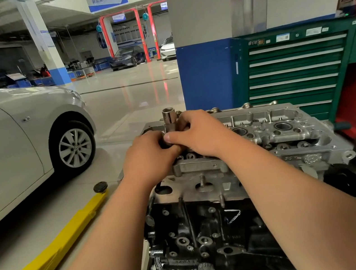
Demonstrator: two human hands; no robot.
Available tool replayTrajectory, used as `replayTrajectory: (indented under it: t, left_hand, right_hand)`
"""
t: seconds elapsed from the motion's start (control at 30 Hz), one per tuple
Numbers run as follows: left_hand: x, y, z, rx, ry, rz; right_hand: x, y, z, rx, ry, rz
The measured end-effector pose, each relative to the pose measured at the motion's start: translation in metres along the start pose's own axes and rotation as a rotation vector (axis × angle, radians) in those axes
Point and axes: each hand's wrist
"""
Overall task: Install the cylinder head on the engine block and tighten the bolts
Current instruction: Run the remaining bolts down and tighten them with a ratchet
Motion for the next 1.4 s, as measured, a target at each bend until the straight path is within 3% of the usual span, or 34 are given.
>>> replayTrajectory:
  t: [0.17,0.3,0.53,0.7,0.93,1.1,1.2,1.3,1.4]
  left_hand:
    - [-0.0003,-0.0040,0.0027,0.124,-0.032,-0.031]
    - [0.0017,-0.0010,-0.0012,-0.013,0.008,-0.031]
    - [0.0014,-0.0013,0.0004,0.071,0.006,-0.029]
    - [-0.0005,0.0014,-0.0022,-0.050,0.028,0.003]
    - [-0.0004,0.0016,0.0034,0.086,-0.041,0.008]
    - [0.0009,0.0019,-0.0007,-0.073,0.030,-0.011]
    - [-0.0003,-0.0003,0.0003,-0.011,0.013,0.000]
    - [-0.0019,-0.0021,0.0019,0.055,-0.033,-0.016]
    - [-0.0005,0.0004,0.0003,-0.026,-0.017,-0.019]
  right_hand:
    - [0.0018,0.0002,0.0050,-0.023,-0.071,0.062]
    - [0.0006,-0.0009,0.0008,0.012,-0.014,0.024]
    - [0.0032,-0.0014,0.0057,-0.027,-0.075,0.066]
    - [-0.0004,-0.0023,-0.0003,0.020,-0.029,0.032]
    - [0.0020,-0.0028,0.0034,-0.018,-0.058,0.048]
    - [0.0032,-0.0066,0.0022,-0.006,-0.062,0.039]
    - [0.0043,-0.0073,0.0044,-0.033,-0.114,0.041]
    - [0.0019,-0.0046,0.0024,0.003,-0.068,0.044]
    - [0.0004,-0.0041,-0.0006,0.028,-0.021,0.023]
Point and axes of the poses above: each hand's wrist, its own x-axis away from the middle knuckle, its own z-axis out of the back of the hand, y = z × x, and after that the axes turned 15 degrees about y, right-handed
